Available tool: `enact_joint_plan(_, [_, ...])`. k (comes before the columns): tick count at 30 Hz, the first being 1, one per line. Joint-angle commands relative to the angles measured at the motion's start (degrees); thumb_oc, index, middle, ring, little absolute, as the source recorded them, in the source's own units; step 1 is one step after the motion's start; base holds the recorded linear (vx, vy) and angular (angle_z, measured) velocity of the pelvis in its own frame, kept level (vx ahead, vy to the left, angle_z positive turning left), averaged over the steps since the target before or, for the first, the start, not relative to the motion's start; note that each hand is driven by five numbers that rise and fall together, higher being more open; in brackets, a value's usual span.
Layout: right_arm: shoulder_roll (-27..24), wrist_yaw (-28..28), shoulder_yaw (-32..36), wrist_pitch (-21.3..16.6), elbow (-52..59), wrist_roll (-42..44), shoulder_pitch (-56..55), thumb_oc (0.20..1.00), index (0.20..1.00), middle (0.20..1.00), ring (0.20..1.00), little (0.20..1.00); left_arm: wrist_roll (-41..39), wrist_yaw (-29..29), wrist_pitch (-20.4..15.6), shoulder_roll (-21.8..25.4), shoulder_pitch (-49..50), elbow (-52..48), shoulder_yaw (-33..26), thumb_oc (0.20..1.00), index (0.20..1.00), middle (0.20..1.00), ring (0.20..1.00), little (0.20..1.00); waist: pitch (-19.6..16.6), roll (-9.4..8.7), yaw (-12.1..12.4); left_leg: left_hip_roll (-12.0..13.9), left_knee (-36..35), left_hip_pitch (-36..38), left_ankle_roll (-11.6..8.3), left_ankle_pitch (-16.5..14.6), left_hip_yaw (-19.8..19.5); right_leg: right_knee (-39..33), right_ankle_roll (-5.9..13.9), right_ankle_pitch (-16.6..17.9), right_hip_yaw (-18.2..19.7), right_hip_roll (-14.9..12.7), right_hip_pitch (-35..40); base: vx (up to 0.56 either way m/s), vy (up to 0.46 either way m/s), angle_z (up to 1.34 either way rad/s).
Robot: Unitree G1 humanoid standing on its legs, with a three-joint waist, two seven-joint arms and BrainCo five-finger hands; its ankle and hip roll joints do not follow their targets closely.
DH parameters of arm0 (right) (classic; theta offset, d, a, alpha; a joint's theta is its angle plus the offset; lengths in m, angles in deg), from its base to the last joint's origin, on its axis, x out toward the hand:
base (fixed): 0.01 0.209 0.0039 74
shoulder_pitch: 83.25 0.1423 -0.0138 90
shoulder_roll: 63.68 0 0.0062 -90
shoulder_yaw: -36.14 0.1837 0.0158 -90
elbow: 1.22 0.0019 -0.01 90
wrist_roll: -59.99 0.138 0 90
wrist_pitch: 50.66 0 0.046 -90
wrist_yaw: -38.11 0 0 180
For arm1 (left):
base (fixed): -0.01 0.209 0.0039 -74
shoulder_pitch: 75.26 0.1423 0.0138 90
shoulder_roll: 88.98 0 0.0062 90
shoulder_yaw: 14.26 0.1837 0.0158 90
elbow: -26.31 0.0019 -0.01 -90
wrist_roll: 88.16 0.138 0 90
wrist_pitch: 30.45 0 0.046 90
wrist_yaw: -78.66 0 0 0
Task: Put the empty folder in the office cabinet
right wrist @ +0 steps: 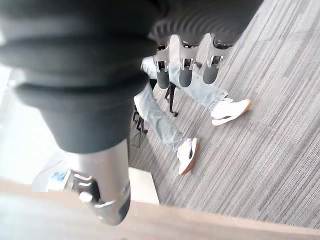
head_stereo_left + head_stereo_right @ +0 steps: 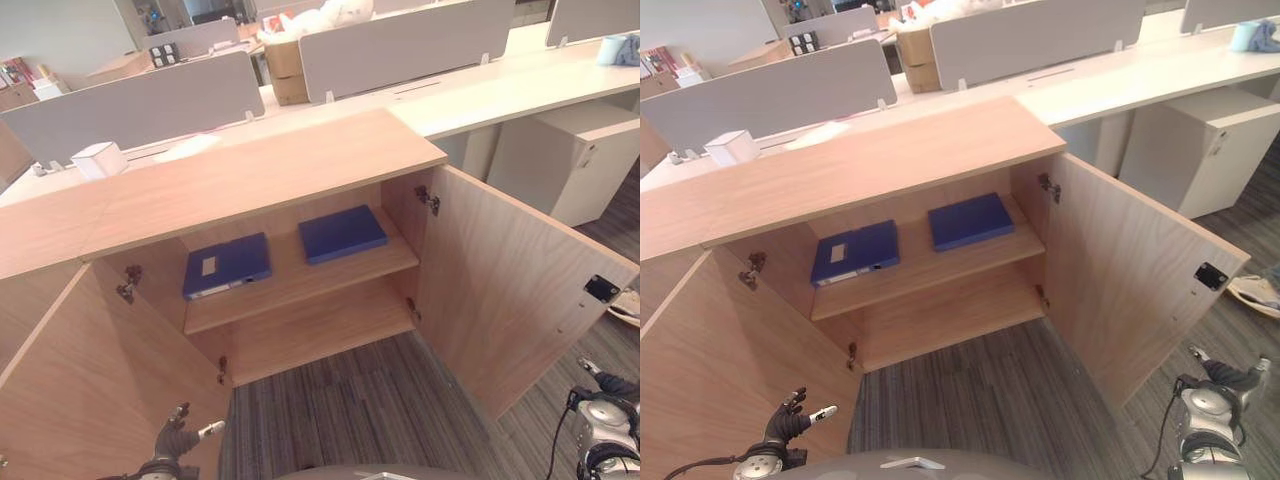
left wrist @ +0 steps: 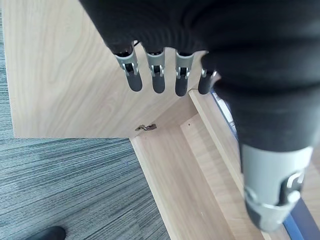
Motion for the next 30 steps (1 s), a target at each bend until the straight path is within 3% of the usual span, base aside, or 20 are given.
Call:
enact_joint_plan(1, [-4.2,-1.3,-0.9,-1.4,0.7,-1.9,4.3,1.000,1.000,1.000,1.000,1.000,-0.4,-0.2,-1.6,2.6,-4.3,0.8,-2.5,1.000,1.000,1.000,1.000,1.000,0.4,0.38,1.2,2.1,0.3,2.1,-3.15,-3.4,-1.3,0.4,0.16,0.8,0.1,0.4,-1.8,0.00,0.000,0.00])
enact_joint_plan(2, [-5.8,-4.7,-4.0,-0.8,2.2,-3.9,5.0,1.000,1.000,1.000,1.000,1.000,-0.3,-0.7,-1.6,3.2,-4.7,0.4,-2.6,1.000,1.000,1.000,1.000,1.000,0.5,0.61,1.2,2.0,0.3,2.0,-3.20,-3.1,-1.4,0.4,0.12,0.9,0.0,0.4,-1.9,0.00,0.000,0.00])
enact_joint_plan(14, [-7.7,-16.1,-13.7,0.5,5.2,-3.0,8.2,1.000,1.000,1.000,1.000,1.000,0.6,-2.7,-0.9,6.1,-4.9,2.5,-4.5,1.000,1.000,1.000,1.000,1.000,0.5,-0.37,1.9,2.2,0.1,1.9,-3.62,-2.6,-1.6,0.2,-0.14,1.0,-0.5,0.7,-1.9,0.00,-0.010,0.01])
enact_joint_plan(23, [-6.9,-24.3,-23.0,-0.5,19.5,0.4,10.1,1.000,1.000,1.000,1.000,1.000,1.4,-3.0,-0.6,7.2,-5.4,3.6,-7.3,1.000,1.000,1.000,1.000,1.000,0.9,-1.63,2.3,2.6,0.1,1.7,-3.82,-2.5,-1.4,0.3,-0.18,1.3,-0.5,1.0,-2.2,-0.01,-0.006,-0.03])
enact_joint_plan(24, [-5.1,-27.0,-27.4,-1.2,27.0,0.8,9.4,1.000,1.000,1.000,1.000,1.000,1.7,-2.5,-0.6,6.6,-5.8,4.1,-8.2,1.000,1.000,1.000,1.000,1.000,1.0,-2.40,2.4,2.8,0.1,1.6,-3.82,-2.6,-1.4,0.5,-0.25,1.3,-0.5,1.0,-2.4,-0.02,-0.005,-0.07])
enact_joint_plan(26, [-5.1,-27.0,-27.4,-1.1,27.1,0.8,9.4,1.000,1.000,1.000,1.000,1.000,1.7,-2.5,-0.6,6.6,-5.7,4.1,-8.2,1.000,1.000,1.000,1.000,1.000,1.0,-2.40,2.4,2.8,0.1,1.6,-3.82,-2.6,-1.4,0.5,-0.24,1.3,-0.5,1.0,-2.4,-0.01,-0.003,-0.09])
enact_joint_plan(30, [-2.5,-31.1,-36.4,-1.1,37.2,-0.7,8.6,1.000,1.000,1.000,1.000,1.000,1.4,-1.8,-0.8,5.7,-6.0,3.5,-9.5,1.000,1.000,1.000,1.000,1.000,1.1,-4.19,3.2,3.2,0.3,1.4,-3.82,-2.6,-1.8,0.8,-0.34,1.2,-0.9,1.2,-2.5,-0.01,-0.004,-0.06])
